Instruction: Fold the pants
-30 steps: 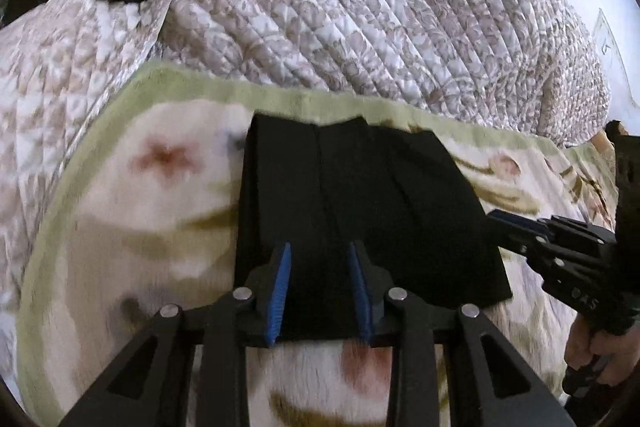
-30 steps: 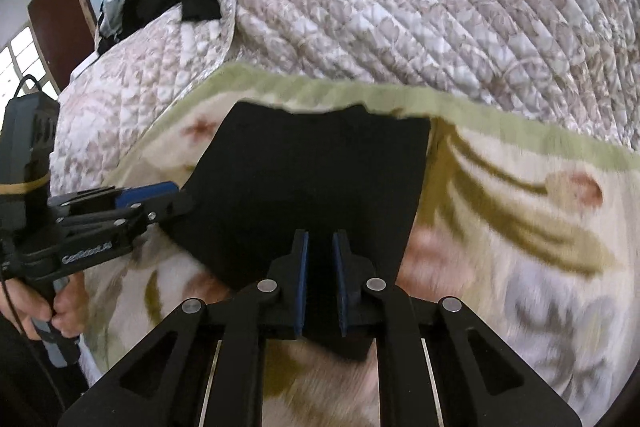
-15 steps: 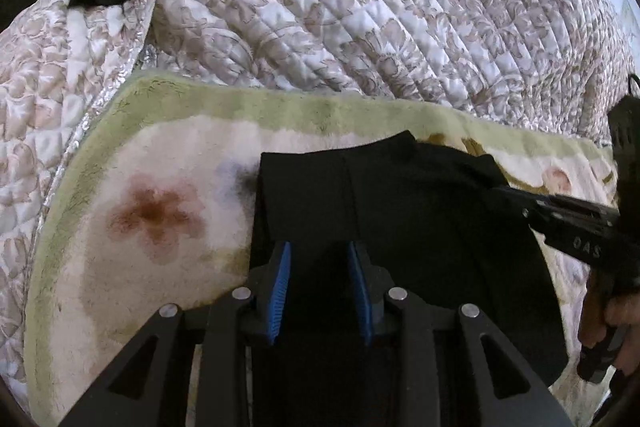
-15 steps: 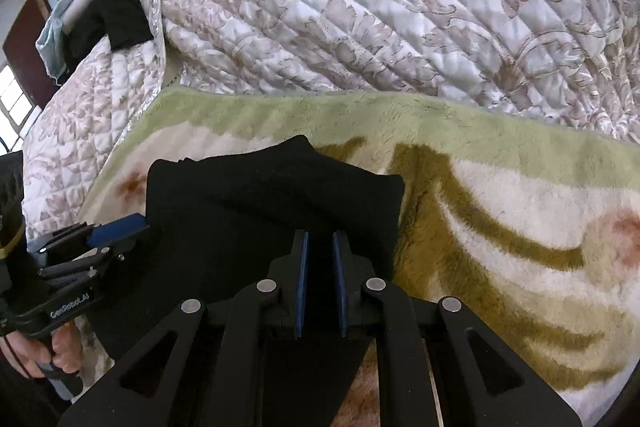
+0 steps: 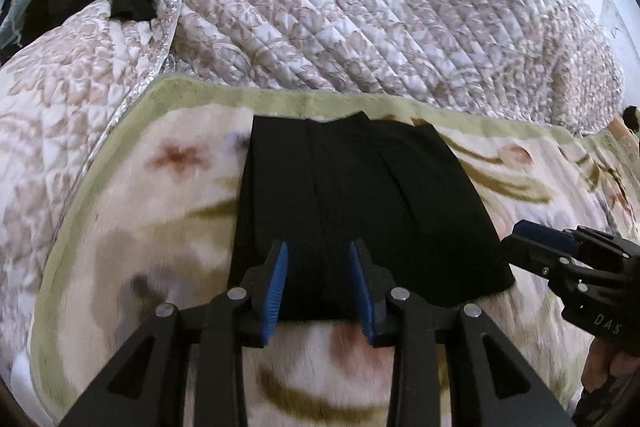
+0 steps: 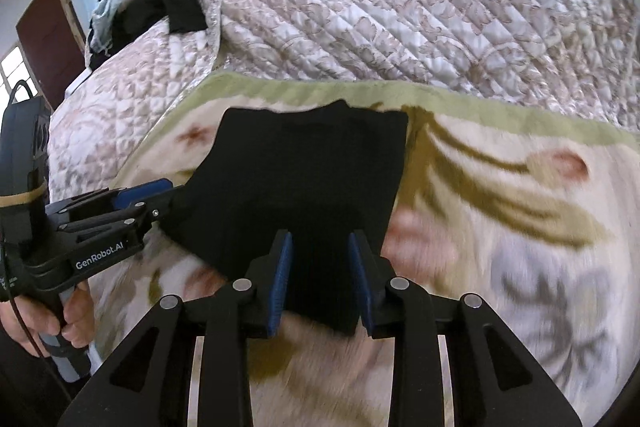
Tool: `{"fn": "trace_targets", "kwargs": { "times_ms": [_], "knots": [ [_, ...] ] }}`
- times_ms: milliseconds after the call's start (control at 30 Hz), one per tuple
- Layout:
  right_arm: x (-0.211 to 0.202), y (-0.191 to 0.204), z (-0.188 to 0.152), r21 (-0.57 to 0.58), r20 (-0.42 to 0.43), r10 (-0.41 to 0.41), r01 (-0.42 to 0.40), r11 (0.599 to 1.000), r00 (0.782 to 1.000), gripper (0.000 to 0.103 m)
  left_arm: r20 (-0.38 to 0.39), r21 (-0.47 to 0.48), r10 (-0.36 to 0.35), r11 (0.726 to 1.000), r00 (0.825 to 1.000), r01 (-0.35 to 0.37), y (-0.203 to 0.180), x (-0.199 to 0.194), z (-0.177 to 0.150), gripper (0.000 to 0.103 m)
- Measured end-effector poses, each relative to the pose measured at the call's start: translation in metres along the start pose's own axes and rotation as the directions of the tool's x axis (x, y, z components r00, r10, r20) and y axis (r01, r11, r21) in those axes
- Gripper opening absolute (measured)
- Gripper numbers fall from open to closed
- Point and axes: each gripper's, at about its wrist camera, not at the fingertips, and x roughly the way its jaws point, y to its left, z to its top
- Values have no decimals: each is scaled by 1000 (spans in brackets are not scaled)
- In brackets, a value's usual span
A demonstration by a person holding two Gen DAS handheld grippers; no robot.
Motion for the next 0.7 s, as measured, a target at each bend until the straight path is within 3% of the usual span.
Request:
{"fn": "trace_targets", "kwargs": {
  "times_ms": [167,700],
  "knots": [
    [-11,19,-30,-18,-18,-24,23,1000,1000,42,-10,-44,10,999,1000,-11,5,-17,-29,41],
    [3,25,-56,-22,-41,-89,88,996,995,42,-66,-20,72,997,995,-73,6,4,-54,42]
  ]
}}
